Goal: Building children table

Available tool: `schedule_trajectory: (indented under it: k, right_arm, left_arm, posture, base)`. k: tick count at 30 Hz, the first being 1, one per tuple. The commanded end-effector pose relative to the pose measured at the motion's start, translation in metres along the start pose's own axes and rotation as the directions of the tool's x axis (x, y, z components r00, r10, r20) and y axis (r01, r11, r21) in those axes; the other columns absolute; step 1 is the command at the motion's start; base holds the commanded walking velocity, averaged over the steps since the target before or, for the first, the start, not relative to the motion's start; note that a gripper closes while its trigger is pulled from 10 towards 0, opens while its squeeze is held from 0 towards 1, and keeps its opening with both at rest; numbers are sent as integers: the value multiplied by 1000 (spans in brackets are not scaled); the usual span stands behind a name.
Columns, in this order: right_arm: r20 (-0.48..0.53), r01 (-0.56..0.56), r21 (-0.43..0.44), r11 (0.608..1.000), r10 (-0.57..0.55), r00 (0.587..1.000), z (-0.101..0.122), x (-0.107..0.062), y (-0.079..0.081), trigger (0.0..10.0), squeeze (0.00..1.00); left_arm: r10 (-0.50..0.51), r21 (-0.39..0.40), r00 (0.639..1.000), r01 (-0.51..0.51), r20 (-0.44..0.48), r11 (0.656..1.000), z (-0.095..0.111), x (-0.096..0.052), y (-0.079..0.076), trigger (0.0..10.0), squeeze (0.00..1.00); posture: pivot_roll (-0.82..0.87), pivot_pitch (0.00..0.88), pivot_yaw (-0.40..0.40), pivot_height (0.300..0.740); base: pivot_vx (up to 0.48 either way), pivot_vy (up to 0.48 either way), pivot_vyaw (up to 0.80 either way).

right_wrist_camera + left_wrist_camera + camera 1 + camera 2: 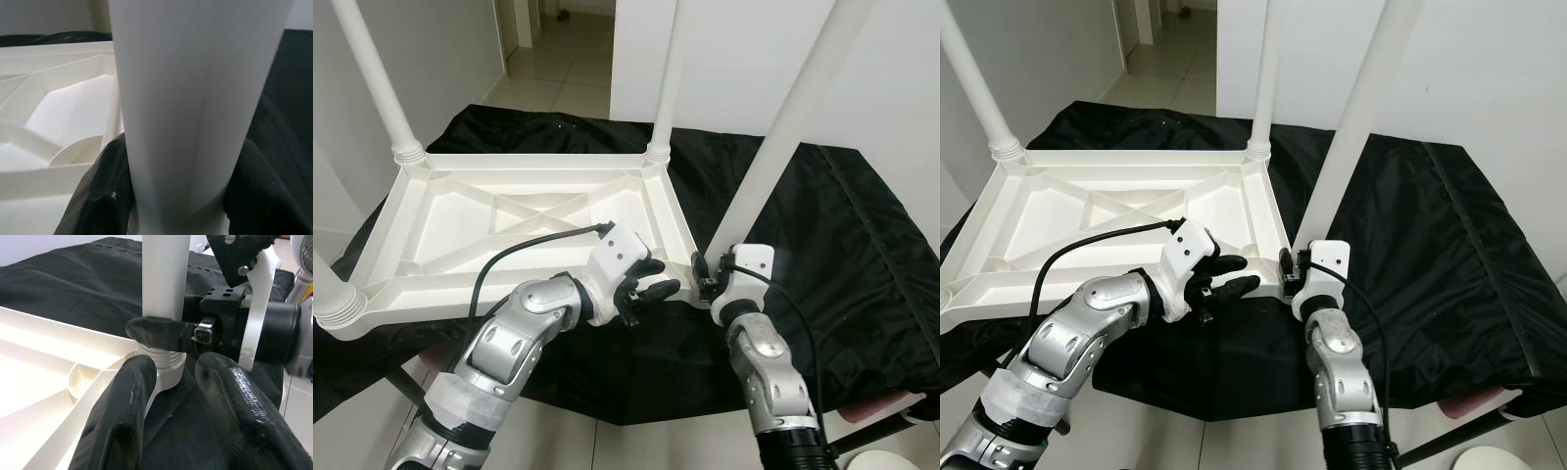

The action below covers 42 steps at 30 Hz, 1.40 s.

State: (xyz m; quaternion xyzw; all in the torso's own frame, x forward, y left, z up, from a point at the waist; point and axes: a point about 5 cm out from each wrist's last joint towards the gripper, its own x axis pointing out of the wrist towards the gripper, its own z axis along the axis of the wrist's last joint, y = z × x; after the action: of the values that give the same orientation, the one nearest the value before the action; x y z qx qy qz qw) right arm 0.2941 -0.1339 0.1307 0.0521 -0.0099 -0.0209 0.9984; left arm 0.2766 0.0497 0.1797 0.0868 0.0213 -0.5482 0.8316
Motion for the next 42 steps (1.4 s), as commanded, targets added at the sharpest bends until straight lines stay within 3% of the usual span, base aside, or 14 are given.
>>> schedule_trajectory:
  k: [1,14,15,22,23,27,28,33,37,42]
  right_arm:
    - [-6,37,26,999,-37,999,-2,-5,5,10000,0]
    - [31,15,39,999,-17,999,7,-11,11,10000,0]
    - [37,6,41,999,-8,999,8,-12,12,10000,1000]
    - [65,-45,62,997,41,997,13,-13,7,10000,1000]
    - [69,-119,71,990,114,991,14,-15,1,10000,267]
    - [63,-154,79,985,150,987,14,-15,-1,10000,267]
    - [61,-183,69,981,179,982,14,-15,-4,10000,0]
    - [46,-258,28,966,256,965,13,-14,-16,10000,0]
    - [16,-370,-83,925,373,928,13,-9,-36,10000,0]
    - [10,-427,-97,899,430,903,16,-4,-41,10000,0]
  left_arm:
    - [-22,4,1000,22,7,1000,4,-1,-1,10000,0]
    - [-30,2,1000,30,-1,1000,3,-2,-2,10000,0]
    - [-29,2,1000,29,-1,1000,3,-3,-2,10000,0]
    - [-24,1,1000,24,-2,1000,2,-3,-2,10000,0]
    - [-24,0,1000,24,-1,1000,2,-3,-3,10000,0]
    - [-23,-1,1000,23,-1,1000,2,-3,-3,10000,0]
    - [-24,-2,1000,24,-1,1000,2,-3,-4,10000,0]
    - [-24,-2,1000,24,0,1000,2,-2,-4,10000,0]
    - [-23,-2,1000,23,3,1000,2,-2,-2,10000,0]
    - [-21,-1,1000,21,5,1000,3,-1,-2,10000,0]
  posture:
    - [37,27,-45,740]
    - [36,33,-43,740]
    - [38,31,-46,740]
    - [44,29,-53,740]
    - [44,28,-55,740]
    - [44,28,-55,740]
    - [40,27,-54,740]
    - [36,26,-54,740]
    - [31,27,-53,740]
    - [31,24,-52,740]
  base:
    - [0,0,0]
    - [0,0,0]
    - [0,0,0]
    - [0,0,0]
    - [0,0,0]
    - [0,0,0]
    - [0,0,0]
    - [0,0,0]
    - [0,0,0]
    - [0,0,0]
